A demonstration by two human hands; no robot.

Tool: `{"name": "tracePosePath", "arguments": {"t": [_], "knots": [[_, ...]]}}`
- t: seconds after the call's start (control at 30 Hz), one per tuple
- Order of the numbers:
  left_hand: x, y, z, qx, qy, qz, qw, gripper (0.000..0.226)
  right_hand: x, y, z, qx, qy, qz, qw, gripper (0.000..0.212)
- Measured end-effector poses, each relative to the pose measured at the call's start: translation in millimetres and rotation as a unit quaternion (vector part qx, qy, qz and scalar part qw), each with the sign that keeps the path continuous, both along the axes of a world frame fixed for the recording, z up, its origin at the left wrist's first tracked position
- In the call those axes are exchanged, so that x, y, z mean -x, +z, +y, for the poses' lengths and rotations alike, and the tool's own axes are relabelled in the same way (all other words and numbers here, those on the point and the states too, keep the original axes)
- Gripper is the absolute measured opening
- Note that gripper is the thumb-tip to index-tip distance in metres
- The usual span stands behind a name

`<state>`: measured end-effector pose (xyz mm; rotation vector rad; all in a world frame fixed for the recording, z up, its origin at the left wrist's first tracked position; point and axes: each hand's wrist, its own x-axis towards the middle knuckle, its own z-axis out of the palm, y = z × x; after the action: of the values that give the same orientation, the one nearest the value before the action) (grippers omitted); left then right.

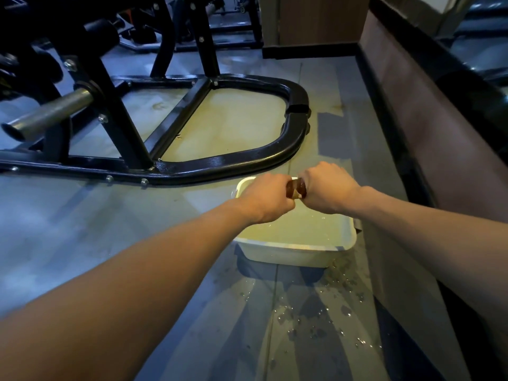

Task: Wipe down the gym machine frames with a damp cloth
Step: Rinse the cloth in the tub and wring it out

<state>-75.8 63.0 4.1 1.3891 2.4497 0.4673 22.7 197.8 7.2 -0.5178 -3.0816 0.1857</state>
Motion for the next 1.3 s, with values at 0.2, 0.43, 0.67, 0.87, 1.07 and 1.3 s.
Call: {"name": "tracePosePath", "arguments": {"t": [0.2,0.43,0.67,0.87,1.07,1.3], "knots": [[20.2,-5.4,4.7,0.06,-0.138,0.262,0.953,0.024,11.4,-9.7,-9.7,0.222,-0.091,-0.061,0.969,0.005],[38.0,20.4,8.8,0.066,-0.221,0.384,0.894,0.026,14.3,-16.0,-24.5,0.429,-0.181,0.013,0.885,0.012],[41.2,26.2,-5.3,0.085,-0.25,0.415,0.871,0.034,15.5,-12.8,-35.2,0.545,-0.171,-0.029,0.82,0.013],[39.8,20.0,-8.1,0.071,-0.195,0.388,0.898,0.032,21.0,-5.7,-27.4,0.454,-0.146,-0.058,0.877,0.019],[32.3,14.9,-8.6,0.072,-0.112,0.332,0.934,0.03,18.9,-9.3,-24.3,0.33,-0.094,0.0,0.939,0.051],[22.9,4.4,-10.6,-0.087,0.2,-0.208,0.953,0.019,12.9,11.3,0.6,0.416,-0.301,0.188,0.837,0.056]]}}
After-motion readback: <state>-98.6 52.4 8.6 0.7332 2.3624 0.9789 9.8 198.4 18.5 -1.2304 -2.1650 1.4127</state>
